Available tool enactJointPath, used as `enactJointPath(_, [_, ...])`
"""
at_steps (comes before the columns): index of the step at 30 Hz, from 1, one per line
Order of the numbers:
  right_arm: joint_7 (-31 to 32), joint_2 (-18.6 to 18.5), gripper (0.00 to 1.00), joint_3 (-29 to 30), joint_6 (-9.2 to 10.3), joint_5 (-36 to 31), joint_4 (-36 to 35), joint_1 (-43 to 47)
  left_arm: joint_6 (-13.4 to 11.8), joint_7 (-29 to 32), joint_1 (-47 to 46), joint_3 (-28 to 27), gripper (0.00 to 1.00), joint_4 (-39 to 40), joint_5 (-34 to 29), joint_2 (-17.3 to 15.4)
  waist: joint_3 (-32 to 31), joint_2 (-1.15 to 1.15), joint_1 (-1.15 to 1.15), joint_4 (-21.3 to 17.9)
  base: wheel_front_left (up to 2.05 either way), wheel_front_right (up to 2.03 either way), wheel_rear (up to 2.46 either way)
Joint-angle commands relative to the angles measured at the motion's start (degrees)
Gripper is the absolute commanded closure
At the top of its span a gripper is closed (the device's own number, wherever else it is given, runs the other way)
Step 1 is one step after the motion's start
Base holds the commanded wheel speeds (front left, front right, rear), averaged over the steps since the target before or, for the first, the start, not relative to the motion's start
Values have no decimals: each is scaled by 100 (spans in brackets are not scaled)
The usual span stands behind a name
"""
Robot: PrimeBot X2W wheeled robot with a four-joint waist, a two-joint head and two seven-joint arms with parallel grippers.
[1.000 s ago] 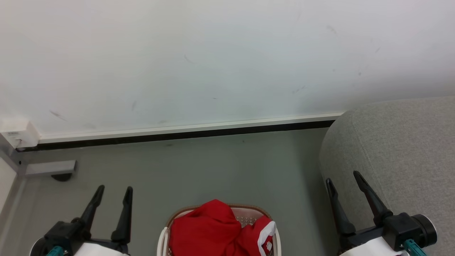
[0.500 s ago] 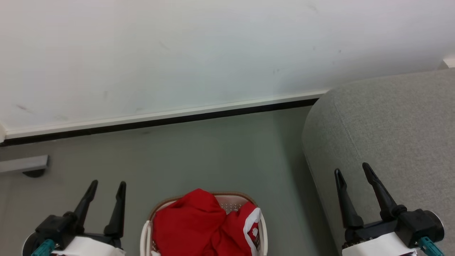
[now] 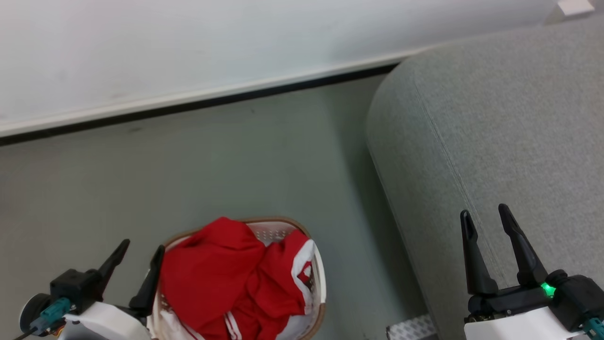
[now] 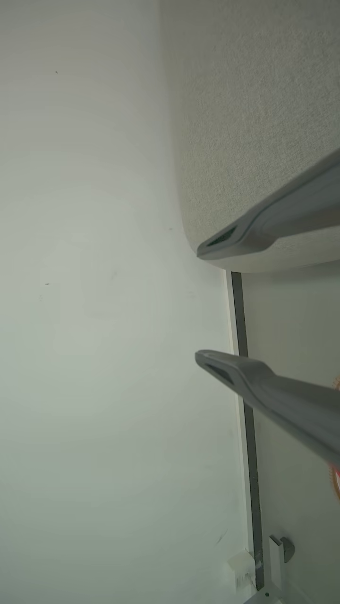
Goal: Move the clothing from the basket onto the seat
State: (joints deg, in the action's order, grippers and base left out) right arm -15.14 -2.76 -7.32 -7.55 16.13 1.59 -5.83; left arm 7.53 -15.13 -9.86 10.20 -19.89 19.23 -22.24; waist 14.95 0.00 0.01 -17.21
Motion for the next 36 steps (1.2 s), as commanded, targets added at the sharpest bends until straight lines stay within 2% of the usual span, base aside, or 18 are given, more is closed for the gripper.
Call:
enactJointPath(1, [-2, -22, 0, 20, 12, 61, -92, 16, -7, -2, -147, 135, 0, -166, 97, -161, 293, 0, -1, -230, 0, 0, 0])
enactJointPath(7, [-2, -20, 0, -45, 12, 300, -377, -49, -7, 129, -592, 784, 0, -715, 330, -592, 774, 0, -1, -407, 0, 0, 0])
enactJointPath(17, [-2, -19, 0, 5, 12, 628, -846, -308, -7, 423, -1278, 2394, 0, -1257, 499, -1345, 1539, 0, -1, -662, 0, 0, 0])
enactJointPath(18, [-2, -19, 0, 5, 12, 628, -846, -308, -7, 423, -1278, 2394, 0, -1257, 499, -1345, 1539, 0, -1, -662, 0, 0, 0])
enactJointPath(29, [-2, -19, 0, -38, 12, 764, -1257, -478, -7, 736, -2004, 3938, 0, -1656, 671, -1755, 2156, 0, -1, -997, 0, 0, 0])
enactJointPath(36, [-2, -17, 0, -94, 12, 736, -1640, -555, -19, 1018, -2512, 4450, 0, -2055, 204, -1919, 2558, 0, -1, -1223, 0, 0, 0])
